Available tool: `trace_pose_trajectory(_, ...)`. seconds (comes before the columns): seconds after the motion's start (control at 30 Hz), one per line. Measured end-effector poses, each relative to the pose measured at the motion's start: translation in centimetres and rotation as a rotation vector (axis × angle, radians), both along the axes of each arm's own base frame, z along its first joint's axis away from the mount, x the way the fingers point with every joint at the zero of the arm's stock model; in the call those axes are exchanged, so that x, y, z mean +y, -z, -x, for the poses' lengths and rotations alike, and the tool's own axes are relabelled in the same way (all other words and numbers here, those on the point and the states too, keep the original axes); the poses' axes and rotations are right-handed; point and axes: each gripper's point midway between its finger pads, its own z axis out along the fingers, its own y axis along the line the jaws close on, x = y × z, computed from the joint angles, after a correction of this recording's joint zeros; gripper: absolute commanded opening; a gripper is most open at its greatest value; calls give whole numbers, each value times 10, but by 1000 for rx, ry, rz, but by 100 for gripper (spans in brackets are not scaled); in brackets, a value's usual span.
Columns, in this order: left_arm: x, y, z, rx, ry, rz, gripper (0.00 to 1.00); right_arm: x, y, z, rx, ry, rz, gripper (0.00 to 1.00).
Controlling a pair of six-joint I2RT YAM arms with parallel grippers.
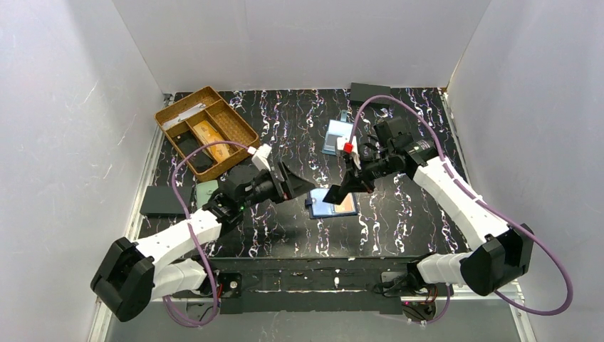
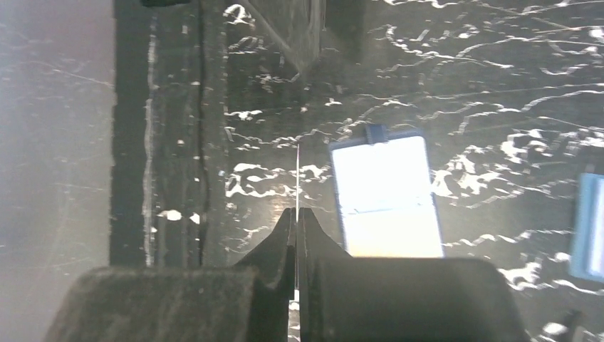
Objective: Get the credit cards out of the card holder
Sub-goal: Place the credit card in the storage box.
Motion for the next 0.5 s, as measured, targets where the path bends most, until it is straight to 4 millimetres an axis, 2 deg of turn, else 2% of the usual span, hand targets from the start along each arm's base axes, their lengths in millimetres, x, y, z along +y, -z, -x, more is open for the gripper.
trace_pose_trajectory(0.07,5,-2,-5,107,-44,58,90,-2,-5,-8,-59,11,17,1)
trace_pose_trajectory(0.17,0,-5,-3,292,-69,157,90,-6,-12,-19,-162,9,34,1)
trace_pose_trajectory(0.33,-13,8,-1,569,-94,241,89,-9,-27,-38,-367,-55,57,1)
trace_pose_trajectory(0.4,-18,9,-2,649,-111,267,88,-10,-31,-40,-429,-96,60,1)
trace_pose_trajectory(0.5,-27,0,-3,719,-121,316,86,-11,-32,-40,-495,-159,67,1)
